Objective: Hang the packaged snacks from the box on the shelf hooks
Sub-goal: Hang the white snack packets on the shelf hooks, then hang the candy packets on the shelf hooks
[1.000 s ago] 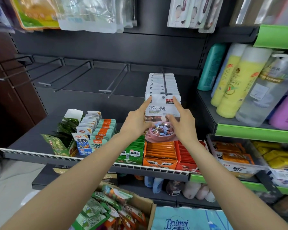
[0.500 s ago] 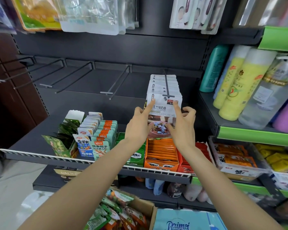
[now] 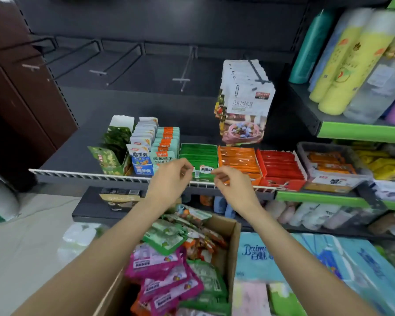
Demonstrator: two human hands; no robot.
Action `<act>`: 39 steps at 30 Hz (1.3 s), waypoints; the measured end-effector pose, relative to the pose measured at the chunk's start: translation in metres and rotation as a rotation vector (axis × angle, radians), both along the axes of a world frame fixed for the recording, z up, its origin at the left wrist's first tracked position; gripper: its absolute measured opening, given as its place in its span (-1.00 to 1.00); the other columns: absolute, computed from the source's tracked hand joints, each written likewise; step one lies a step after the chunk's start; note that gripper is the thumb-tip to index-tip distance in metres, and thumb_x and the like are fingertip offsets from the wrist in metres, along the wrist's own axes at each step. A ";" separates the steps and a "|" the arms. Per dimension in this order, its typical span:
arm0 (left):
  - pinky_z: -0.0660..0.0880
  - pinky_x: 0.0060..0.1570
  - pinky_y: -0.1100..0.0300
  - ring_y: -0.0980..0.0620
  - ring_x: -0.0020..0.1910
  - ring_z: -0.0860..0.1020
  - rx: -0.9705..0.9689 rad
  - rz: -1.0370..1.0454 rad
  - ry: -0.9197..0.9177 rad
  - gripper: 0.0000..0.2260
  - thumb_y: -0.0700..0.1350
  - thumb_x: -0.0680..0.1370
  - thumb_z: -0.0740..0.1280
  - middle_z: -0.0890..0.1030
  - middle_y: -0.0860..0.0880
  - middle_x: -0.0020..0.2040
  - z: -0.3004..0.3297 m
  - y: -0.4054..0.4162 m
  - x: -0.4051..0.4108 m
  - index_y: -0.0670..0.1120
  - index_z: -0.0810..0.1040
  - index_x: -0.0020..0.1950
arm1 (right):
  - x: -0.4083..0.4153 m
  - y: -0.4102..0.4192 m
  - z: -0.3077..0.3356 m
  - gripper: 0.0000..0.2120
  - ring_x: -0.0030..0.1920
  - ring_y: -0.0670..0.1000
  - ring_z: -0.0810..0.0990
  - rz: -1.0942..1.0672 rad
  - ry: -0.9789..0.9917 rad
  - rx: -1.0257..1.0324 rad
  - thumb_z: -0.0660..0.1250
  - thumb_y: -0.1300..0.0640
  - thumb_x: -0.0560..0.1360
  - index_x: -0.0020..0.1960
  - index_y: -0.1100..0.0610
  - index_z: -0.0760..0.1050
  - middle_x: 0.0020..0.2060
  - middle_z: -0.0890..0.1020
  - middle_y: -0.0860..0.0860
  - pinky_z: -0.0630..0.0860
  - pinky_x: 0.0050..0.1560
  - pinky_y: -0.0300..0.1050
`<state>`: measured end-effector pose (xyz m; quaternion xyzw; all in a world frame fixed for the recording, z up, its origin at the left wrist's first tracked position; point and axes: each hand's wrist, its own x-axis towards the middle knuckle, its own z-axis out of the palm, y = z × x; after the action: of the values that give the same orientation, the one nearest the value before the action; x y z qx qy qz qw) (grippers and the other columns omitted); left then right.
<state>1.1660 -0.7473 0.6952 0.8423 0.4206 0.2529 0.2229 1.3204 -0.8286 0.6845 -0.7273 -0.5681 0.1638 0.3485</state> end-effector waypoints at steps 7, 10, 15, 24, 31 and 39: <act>0.42 0.07 0.15 -0.10 0.18 0.51 -0.265 -0.137 0.339 -0.72 -0.10 0.58 0.24 0.54 -0.12 0.23 -0.074 -0.003 -0.082 -0.07 0.49 0.29 | -0.069 -0.014 -0.082 -0.55 0.41 0.07 0.30 0.002 -0.036 -0.361 0.23 0.15 0.58 0.45 0.08 0.26 0.42 0.31 0.06 0.32 0.30 -0.10; 0.36 0.23 0.15 -0.08 0.34 0.40 -0.351 -0.265 0.457 -0.58 0.04 0.58 0.25 0.39 -0.11 0.41 -0.088 -0.001 -0.097 -0.05 0.37 0.41 | -0.079 -0.014 -0.104 -0.40 0.52 0.05 0.01 0.039 -0.041 -0.520 0.22 0.10 0.59 0.54 0.03 0.03 0.53 0.00 -0.01 0.15 0.42 -0.06; 0.35 0.29 0.08 -0.06 0.37 0.36 -0.454 -0.341 0.474 -0.44 0.23 0.47 0.31 0.36 -0.05 0.44 -0.094 0.002 -0.108 0.04 0.37 0.41 | -0.075 0.000 -0.110 -0.44 0.42 0.17 0.21 -0.121 -0.177 -0.428 0.25 0.11 0.57 0.50 0.10 0.13 0.42 0.26 0.12 0.33 0.31 0.04; 0.39 0.24 0.09 -0.06 0.28 0.45 -0.361 -0.328 0.376 -0.53 0.08 0.48 0.39 0.50 -0.08 0.32 -0.110 0.009 -0.110 -0.04 0.46 0.35 | -0.082 0.024 -0.115 -0.91 -0.02 0.19 0.56 -0.130 -0.453 -0.397 0.31 0.11 0.53 -0.02 0.12 0.44 -0.07 0.56 0.12 0.36 -0.20 -0.07; 0.39 0.07 0.22 0.06 0.20 0.47 -0.499 -0.275 0.219 -0.56 0.17 0.42 0.40 0.52 0.01 0.28 -0.106 0.008 -0.114 0.01 0.54 0.23 | -0.061 0.019 -0.099 -0.86 -0.03 0.18 0.55 -0.123 -0.355 -0.308 0.25 0.12 0.57 0.02 0.17 0.51 -0.05 0.57 0.13 0.33 -0.25 -0.09; 0.42 0.16 0.11 -0.13 0.19 0.51 -0.303 -0.127 0.193 -0.65 -0.24 0.57 0.24 0.50 -0.16 0.27 -0.102 0.020 -0.081 -0.12 0.42 0.36 | -0.045 0.012 -0.065 -0.85 -0.35 0.07 0.37 -0.131 -0.180 -0.055 0.21 0.19 0.58 -0.12 0.09 0.26 -0.42 0.37 -0.05 0.15 -0.35 -0.04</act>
<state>1.0851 -0.7271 0.5928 0.8444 0.4193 0.0900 0.3211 1.2754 -0.8166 0.6190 -0.7839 -0.5436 0.0903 0.2861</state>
